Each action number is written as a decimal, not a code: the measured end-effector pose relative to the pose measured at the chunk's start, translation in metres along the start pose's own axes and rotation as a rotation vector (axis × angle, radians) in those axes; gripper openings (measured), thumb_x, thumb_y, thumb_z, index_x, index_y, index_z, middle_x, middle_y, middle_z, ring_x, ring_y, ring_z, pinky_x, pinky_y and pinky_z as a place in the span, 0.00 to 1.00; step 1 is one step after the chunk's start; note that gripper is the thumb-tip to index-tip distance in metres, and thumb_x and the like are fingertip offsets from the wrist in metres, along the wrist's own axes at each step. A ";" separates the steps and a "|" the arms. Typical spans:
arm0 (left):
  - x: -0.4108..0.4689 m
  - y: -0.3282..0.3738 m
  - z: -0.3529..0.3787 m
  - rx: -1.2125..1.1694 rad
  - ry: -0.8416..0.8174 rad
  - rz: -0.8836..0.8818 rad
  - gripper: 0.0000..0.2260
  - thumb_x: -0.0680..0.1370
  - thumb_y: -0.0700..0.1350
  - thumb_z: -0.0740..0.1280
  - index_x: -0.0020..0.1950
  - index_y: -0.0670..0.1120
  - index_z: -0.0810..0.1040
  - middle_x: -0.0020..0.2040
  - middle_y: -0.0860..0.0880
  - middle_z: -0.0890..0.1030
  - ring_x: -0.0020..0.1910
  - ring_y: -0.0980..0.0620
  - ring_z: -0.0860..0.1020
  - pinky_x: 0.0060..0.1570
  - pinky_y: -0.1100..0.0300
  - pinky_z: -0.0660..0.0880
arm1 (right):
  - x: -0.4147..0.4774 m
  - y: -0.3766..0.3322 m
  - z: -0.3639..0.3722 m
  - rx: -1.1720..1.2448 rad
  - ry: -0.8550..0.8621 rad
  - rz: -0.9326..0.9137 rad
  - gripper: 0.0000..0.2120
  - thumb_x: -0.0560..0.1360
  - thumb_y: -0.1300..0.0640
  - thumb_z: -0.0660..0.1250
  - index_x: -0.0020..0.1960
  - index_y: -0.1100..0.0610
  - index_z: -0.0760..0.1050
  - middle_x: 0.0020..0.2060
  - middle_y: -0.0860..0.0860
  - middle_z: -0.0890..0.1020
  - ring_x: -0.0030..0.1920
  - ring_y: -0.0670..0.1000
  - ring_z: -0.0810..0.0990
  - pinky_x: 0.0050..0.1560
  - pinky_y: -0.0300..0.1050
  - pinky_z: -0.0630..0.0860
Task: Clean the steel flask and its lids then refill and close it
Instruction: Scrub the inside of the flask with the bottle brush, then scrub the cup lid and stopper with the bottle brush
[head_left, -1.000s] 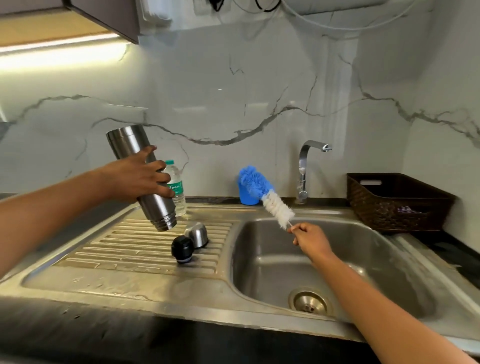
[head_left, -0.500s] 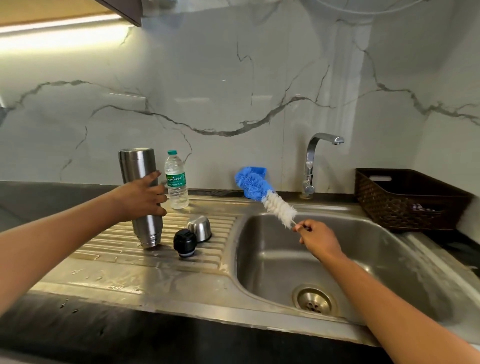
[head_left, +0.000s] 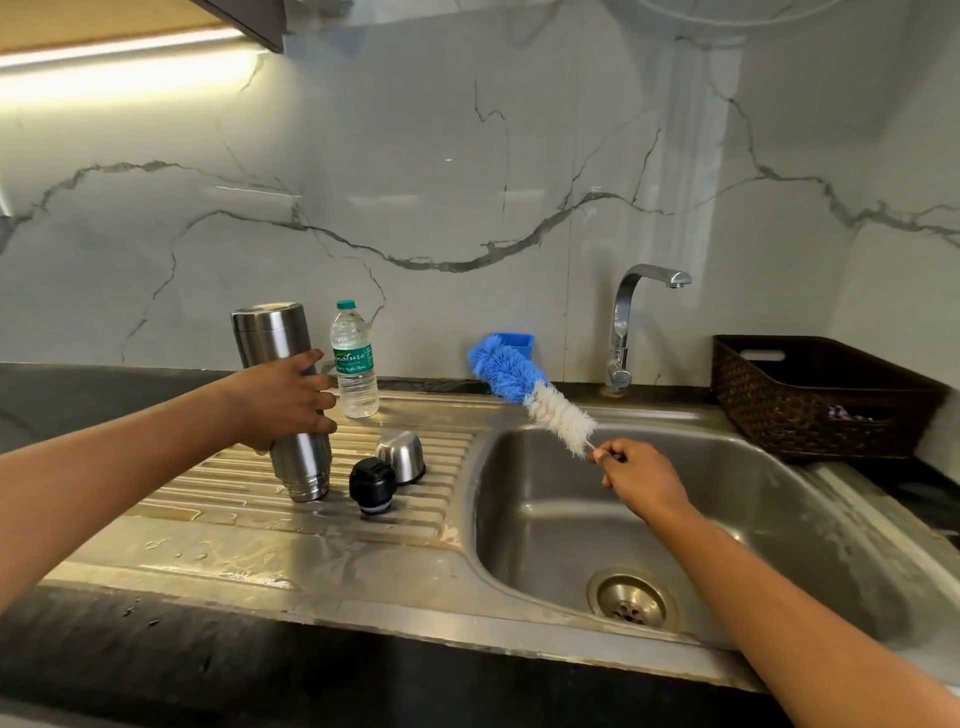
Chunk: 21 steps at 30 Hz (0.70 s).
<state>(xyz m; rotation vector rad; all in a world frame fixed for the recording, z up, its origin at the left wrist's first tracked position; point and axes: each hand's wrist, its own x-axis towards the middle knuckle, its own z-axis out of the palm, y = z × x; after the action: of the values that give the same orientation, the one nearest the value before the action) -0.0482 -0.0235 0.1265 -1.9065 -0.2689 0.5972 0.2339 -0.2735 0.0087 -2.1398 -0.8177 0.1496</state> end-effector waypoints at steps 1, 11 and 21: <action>0.000 0.000 0.000 -0.003 0.002 0.005 0.30 0.77 0.51 0.66 0.76 0.53 0.56 0.72 0.45 0.64 0.73 0.41 0.59 0.72 0.38 0.45 | 0.000 0.000 0.000 -0.002 -0.001 -0.002 0.09 0.80 0.52 0.59 0.53 0.50 0.77 0.35 0.47 0.78 0.36 0.45 0.74 0.35 0.41 0.69; 0.000 0.000 0.000 -0.016 0.031 0.027 0.29 0.77 0.53 0.65 0.75 0.54 0.56 0.72 0.46 0.65 0.72 0.42 0.59 0.72 0.39 0.43 | -0.006 -0.001 0.000 -0.032 -0.024 -0.037 0.08 0.80 0.52 0.59 0.52 0.50 0.77 0.35 0.47 0.77 0.37 0.45 0.75 0.38 0.42 0.70; -0.003 0.000 -0.006 -0.067 0.032 0.030 0.29 0.77 0.53 0.65 0.75 0.55 0.57 0.73 0.49 0.64 0.74 0.44 0.58 0.71 0.40 0.38 | -0.007 -0.001 -0.004 -0.020 -0.025 -0.033 0.08 0.80 0.51 0.60 0.52 0.49 0.77 0.36 0.47 0.78 0.37 0.44 0.75 0.37 0.41 0.69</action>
<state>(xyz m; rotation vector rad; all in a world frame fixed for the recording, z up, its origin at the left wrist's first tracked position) -0.0479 -0.0296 0.1297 -1.9857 -0.2427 0.5835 0.2294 -0.2804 0.0106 -2.1458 -0.8720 0.1513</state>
